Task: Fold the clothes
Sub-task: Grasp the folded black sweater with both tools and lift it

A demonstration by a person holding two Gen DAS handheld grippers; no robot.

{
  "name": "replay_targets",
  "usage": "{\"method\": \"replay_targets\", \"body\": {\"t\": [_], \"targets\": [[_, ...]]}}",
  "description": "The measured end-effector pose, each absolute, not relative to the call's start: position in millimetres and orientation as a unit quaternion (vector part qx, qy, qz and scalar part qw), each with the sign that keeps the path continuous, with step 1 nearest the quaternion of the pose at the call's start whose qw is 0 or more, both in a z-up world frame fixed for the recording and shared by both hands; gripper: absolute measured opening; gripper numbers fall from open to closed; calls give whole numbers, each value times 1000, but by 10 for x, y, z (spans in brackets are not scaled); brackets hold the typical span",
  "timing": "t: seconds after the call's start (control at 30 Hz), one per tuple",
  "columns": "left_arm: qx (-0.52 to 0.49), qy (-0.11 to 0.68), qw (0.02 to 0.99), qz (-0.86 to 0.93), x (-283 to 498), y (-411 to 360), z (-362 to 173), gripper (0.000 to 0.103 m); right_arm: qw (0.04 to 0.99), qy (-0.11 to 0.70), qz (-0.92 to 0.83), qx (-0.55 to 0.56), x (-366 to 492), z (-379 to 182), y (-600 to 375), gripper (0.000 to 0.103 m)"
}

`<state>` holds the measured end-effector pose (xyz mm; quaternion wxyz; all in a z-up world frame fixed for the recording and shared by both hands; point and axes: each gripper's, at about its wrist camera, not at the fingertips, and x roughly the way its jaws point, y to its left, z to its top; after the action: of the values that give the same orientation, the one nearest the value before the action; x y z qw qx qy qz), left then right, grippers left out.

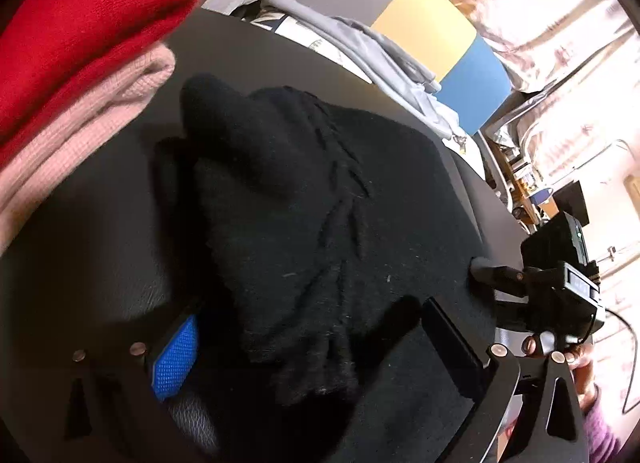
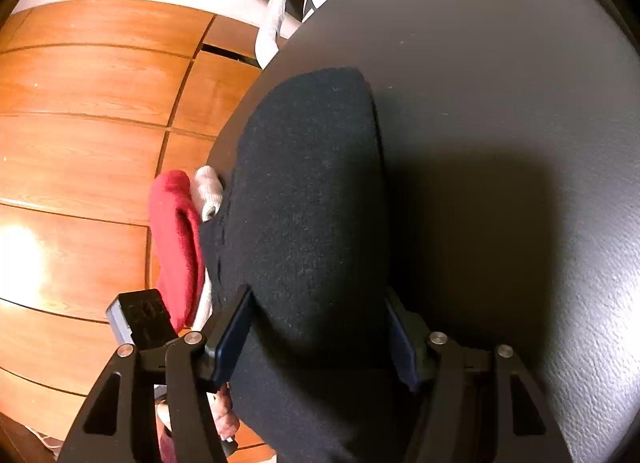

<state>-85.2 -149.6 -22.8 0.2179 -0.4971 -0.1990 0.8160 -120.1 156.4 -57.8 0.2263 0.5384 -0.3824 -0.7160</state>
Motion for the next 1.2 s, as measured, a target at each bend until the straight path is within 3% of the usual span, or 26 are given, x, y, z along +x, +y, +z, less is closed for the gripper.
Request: {"method": "replay_targets", "body": {"t": [0.07, 0.13, 0.23, 0.43, 0.7, 1.0, 1.2], "targets": [[-487, -207, 212, 821, -820, -1568, -249, 91, 222, -356, -731, 538, -1206, -554, 1495, 50], [-482, -204, 195, 829, -789, -1638, -264, 59, 219, -335, -743, 536, -1202, -536, 1447, 42], [-487, -238, 202, 816, -739, -1736, -296, 38, 228, -343, -745, 525, -1105, -527, 1477, 37], [-462, -215, 214, 833, -465, -1509, -111, 31, 248, -326, -762, 501, -820, -264, 1486, 34], [-356, -193, 244, 881, -43, -1365, 725, 29, 312, -285, -801, 424, -622, 644, 1315, 33], [-226, -179, 137, 948, -129, -2361, 1783, 30, 451, -210, -799, 338, -1386, 1857, 155, 33], [-225, -214, 23, 950, -539, -3377, 1745, 30, 508, -178, -769, 343, -2469, 1917, -1078, 33]]}}
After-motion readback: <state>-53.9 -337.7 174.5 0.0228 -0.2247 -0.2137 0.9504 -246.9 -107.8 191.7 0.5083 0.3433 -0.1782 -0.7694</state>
